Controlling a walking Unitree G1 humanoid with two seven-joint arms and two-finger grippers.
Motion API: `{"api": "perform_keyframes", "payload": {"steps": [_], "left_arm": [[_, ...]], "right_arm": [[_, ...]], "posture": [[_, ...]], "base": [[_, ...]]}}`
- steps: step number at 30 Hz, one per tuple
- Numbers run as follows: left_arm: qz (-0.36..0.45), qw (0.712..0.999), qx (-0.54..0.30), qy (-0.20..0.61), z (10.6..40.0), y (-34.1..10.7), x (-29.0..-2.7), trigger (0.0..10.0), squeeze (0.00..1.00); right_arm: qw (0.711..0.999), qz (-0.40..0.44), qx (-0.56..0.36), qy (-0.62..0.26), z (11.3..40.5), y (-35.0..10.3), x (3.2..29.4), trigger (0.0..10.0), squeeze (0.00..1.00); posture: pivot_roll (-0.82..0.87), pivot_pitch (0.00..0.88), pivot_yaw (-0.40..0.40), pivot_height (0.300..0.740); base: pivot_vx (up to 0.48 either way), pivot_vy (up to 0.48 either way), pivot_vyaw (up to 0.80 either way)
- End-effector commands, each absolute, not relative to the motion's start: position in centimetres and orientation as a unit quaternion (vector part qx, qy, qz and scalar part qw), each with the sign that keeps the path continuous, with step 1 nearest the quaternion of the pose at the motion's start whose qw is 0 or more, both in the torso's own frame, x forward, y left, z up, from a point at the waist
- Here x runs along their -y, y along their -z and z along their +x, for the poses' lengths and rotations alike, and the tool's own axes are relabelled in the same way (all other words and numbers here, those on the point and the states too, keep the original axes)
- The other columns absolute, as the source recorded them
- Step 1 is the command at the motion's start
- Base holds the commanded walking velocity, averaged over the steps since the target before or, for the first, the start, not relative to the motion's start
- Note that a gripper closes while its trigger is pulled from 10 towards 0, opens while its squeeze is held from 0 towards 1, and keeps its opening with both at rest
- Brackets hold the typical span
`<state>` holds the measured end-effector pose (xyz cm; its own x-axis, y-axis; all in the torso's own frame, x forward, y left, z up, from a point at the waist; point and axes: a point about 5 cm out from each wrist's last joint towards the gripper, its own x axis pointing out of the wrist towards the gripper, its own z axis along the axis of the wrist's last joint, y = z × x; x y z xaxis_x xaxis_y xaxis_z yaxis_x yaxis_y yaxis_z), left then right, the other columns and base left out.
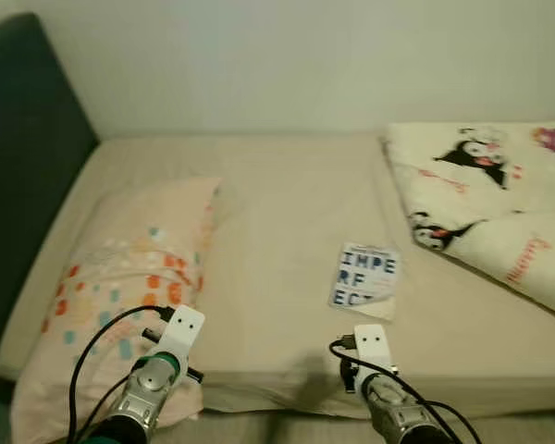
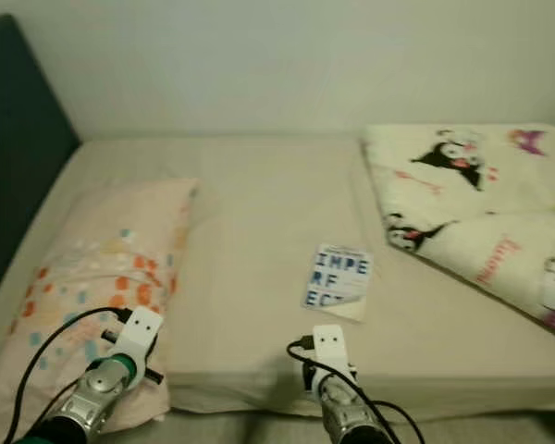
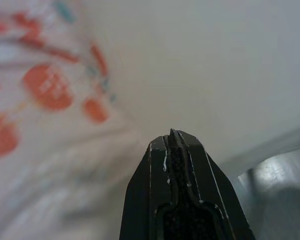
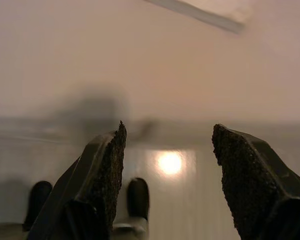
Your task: Clean up the room
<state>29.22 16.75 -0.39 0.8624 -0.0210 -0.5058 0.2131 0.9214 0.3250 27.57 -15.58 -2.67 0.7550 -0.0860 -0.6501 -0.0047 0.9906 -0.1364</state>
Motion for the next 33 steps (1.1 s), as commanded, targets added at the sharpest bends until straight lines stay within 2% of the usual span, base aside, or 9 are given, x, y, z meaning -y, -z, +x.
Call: {"api": "perform_keyframes", "payload": {"steps": [1,11,16,22,29,33], "left_arm": [[0.185,0.945,-0.263,0.054,28.7,0.9,-17.1,10.0,0.00],[0.187,0.951,-0.246,0.031,28.6,0.6,-18.1,10.0,0.00],[0.187,0.952,-0.241,0.025,28.8,0.3,-18.5,10.0,0.00],[0.204,0.953,-0.220,0.031,29.6,-1.2,-19.3,10.0,0.00],[0.228,0.951,-0.203,0.043,30.1,-2.2,-19.9,10.0,0.00],[0.217,0.951,-0.216,0.035,29.4,-1.1,-18.8,10.0,0.00]], "right_arm": [[0.930,-0.069,-0.359,0.019,27.0,3.1,15.5,10.0,0.00],[0.927,-0.062,-0.369,0.012,26.9,3.3,15.4,10.0,0.00],[0.928,-0.042,-0.370,0.012,26.9,3.4,15.2,10.0,0.00],[0.936,-0.024,-0.351,0.021,27.4,2.9,15.3,10.0,0.00],[0.941,-0.015,-0.336,0.037,27.2,2.9,15.7,10.0,0.00],[0.942,-0.002,-0.330,0.062,26.6,3.3,16.1,10.0,0.00]], "posture": [[0.11,0.070,0.056,0.740],[0.14,0.081,0.005,0.740],[0.17,0.084,0.008,0.740],[0.24,0.070,0.046,0.740],[0.29,0.061,0.052,0.740],[0.28,0.049,0.057,0.740]], "base": [[0.000,0.000,-0.80],[0.000,0.000,-0.80],[0.000,0.000,-0.70],[0.000,0.000,0.00],[0.000,0.000,0.00],[0.000,0.000,0.00]]}}
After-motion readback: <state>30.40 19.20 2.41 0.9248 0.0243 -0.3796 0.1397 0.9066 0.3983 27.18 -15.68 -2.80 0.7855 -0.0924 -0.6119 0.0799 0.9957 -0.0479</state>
